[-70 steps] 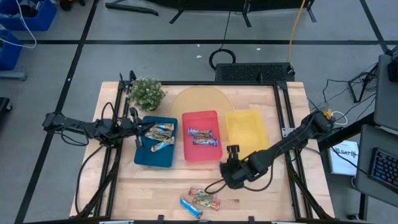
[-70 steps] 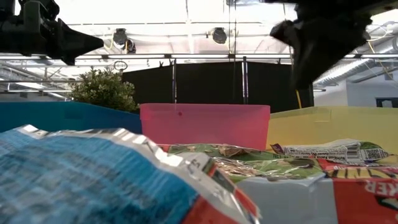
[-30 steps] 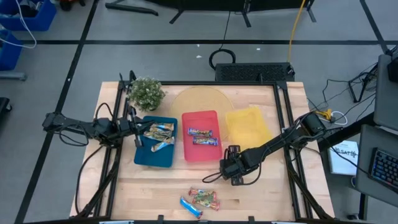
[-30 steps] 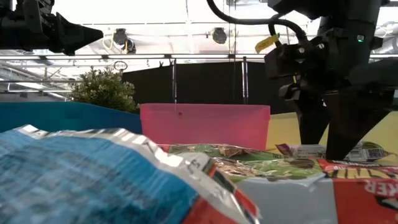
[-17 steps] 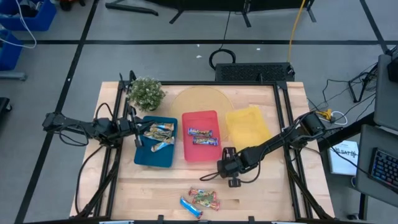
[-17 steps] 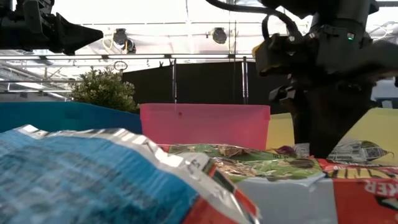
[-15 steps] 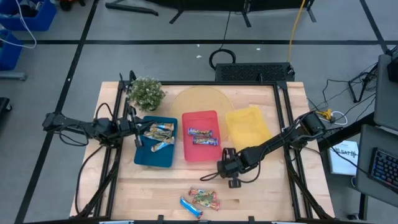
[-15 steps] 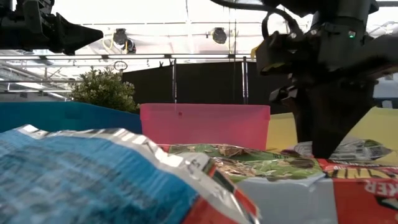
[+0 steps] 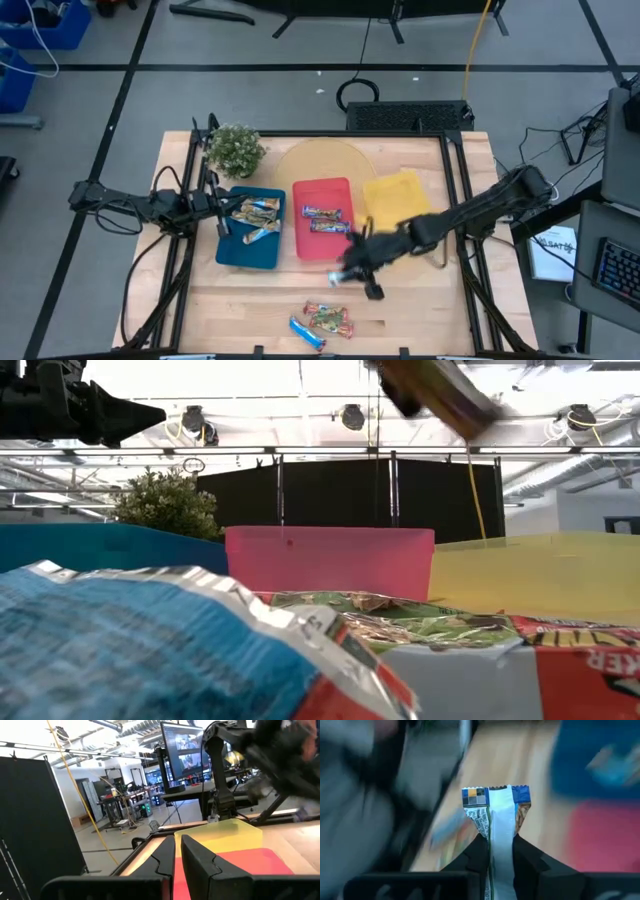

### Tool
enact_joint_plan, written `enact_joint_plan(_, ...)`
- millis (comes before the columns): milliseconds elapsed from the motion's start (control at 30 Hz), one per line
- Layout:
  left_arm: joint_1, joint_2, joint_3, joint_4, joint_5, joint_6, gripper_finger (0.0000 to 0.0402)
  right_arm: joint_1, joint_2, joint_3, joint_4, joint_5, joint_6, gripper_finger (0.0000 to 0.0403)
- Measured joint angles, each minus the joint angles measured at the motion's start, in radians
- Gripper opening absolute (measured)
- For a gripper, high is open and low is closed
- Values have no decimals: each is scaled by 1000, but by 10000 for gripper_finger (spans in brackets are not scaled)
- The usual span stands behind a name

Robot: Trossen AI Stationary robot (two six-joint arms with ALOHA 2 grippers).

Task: Pick and place Granola Bars by type
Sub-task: Put the blue granola bar into the red bin

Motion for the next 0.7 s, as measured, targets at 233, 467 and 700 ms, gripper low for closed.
enact_joint_plan(233,0,0,0,2,0,0,40,-200,-73,1,-29,26,-118,50)
enact_joint_plan(467,0,0,0,4,-8,3,40,-343,120,23,101,-114,-182,48)
enact_joint_plan(700,0,0,0,0,-20,8,40,-390,329,184,-23,-152,-301,47)
